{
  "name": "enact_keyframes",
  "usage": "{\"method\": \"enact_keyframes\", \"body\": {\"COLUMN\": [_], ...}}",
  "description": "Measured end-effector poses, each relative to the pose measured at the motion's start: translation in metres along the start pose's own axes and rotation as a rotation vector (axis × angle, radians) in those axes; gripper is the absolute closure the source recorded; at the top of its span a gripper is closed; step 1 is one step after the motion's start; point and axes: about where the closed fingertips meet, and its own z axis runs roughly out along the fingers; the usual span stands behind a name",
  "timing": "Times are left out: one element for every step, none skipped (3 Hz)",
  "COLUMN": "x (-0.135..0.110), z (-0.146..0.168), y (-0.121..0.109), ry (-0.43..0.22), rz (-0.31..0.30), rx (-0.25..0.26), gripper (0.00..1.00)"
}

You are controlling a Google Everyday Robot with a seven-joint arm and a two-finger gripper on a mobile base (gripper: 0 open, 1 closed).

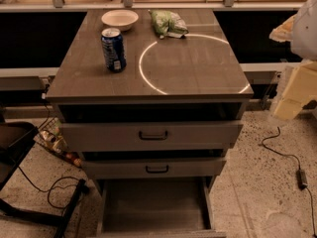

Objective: Close bottom drawer

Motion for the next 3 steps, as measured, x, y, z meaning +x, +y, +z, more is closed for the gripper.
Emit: {"method": "enact_keyframes", "body": {"x": [0.0, -0.001, 0.025], "z": [0.0, -0.003, 0.021], "y": [0.0, 0.0, 0.008], "ry": [0.0, 0.012, 0.051], "rz": [0.0, -0.005, -0.037], "rx": [0.0, 0.018, 0.008], "gripper": [0.0, 0.0, 0.0]}}
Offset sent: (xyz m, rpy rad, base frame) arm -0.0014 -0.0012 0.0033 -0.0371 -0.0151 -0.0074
